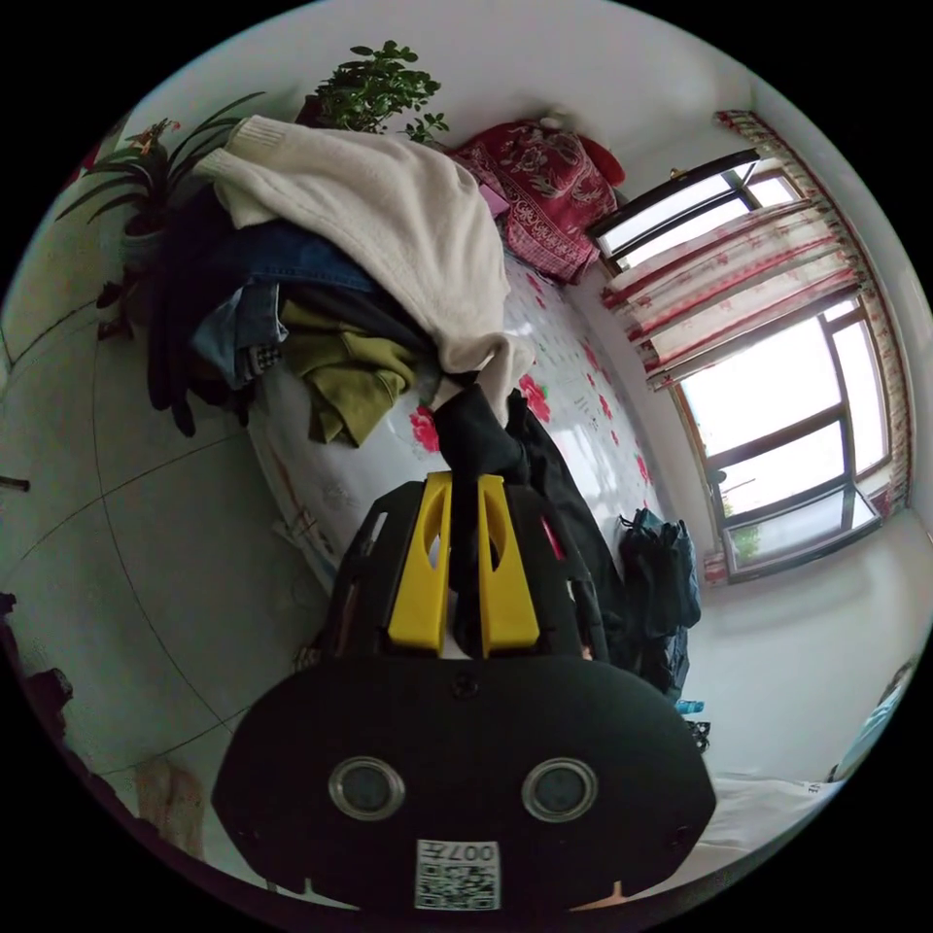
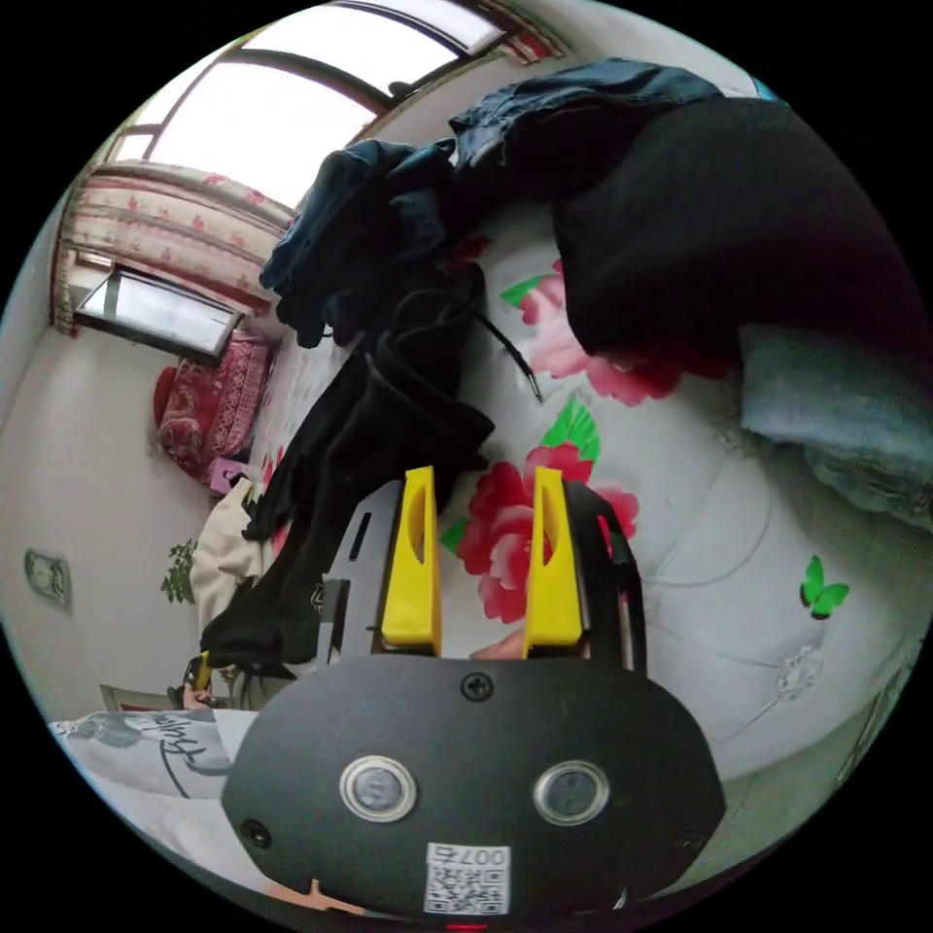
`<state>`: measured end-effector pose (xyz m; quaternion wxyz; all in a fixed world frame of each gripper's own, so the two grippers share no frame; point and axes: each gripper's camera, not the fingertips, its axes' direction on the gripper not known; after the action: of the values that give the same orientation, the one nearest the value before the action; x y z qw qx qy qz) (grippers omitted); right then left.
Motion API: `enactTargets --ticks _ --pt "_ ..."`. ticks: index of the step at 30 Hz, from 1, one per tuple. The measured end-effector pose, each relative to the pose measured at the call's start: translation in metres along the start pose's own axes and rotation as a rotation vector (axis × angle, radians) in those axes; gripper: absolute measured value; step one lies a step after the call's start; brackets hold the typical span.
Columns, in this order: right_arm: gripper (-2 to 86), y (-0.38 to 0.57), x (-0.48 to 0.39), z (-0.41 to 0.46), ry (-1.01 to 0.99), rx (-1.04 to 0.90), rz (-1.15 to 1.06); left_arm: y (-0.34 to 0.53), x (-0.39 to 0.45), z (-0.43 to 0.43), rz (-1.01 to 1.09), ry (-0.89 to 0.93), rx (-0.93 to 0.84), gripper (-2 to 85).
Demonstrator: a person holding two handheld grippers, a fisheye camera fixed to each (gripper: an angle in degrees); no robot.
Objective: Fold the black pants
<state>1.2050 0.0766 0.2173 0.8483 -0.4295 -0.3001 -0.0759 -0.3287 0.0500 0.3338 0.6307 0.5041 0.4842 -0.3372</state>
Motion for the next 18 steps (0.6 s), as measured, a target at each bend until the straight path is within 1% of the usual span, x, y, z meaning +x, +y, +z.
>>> enactTargets --ticks 3,5,7,8,11,13,14,15,16,18 --pt "7.0 -0.004 0.0 0.015 -0.094 0.03 0.035 0.008 0.009 0.008 -0.019 0.011 -0.009 4.5" --pt "4.9 -0.012 -0.003 0.026 -0.193 0.033 0.068 0.013 0.017 0.014 -0.023 0.021 -0.012 4.5" --pt "1.7 -0.021 -0.013 0.038 -0.349 0.004 0.084 0.017 0.028 0.02 -0.02 0.028 -0.017 4.5" --pt "1.4 -0.022 -0.017 0.037 -0.365 0.012 0.081 0.02 0.036 0.024 -0.019 0.032 -0.021 4.5" --pt "0.4 -0.021 -0.039 -0.003 -0.424 0.167 0.063 0.03 0.055 0.027 -0.006 0.052 -0.025 4.5" --pt "0.4 -0.005 -0.044 -0.075 -0.549 0.392 0.021 0.038 0.067 0.025 0.017 0.065 -0.022 4.5" --pt "0.5 -0.001 -0.045 -0.092 -0.535 0.419 0.011 0.045 0.075 0.024 0.04 0.072 -0.019 4.5" --pt "0.8 0.004 -0.049 -0.122 -0.436 0.433 -0.02 0.053 0.081 0.026 0.058 0.07 -0.02 4.5" --pt "1.4 0.006 -0.055 -0.137 -0.275 0.397 -0.035 0.057 0.083 0.029 0.062 0.065 -0.023 4.5" --pt "3.5 0.006 -0.062 -0.132 -0.116 0.312 -0.017 0.078 0.088 0.046 0.021 0.032 -0.05 4.6"
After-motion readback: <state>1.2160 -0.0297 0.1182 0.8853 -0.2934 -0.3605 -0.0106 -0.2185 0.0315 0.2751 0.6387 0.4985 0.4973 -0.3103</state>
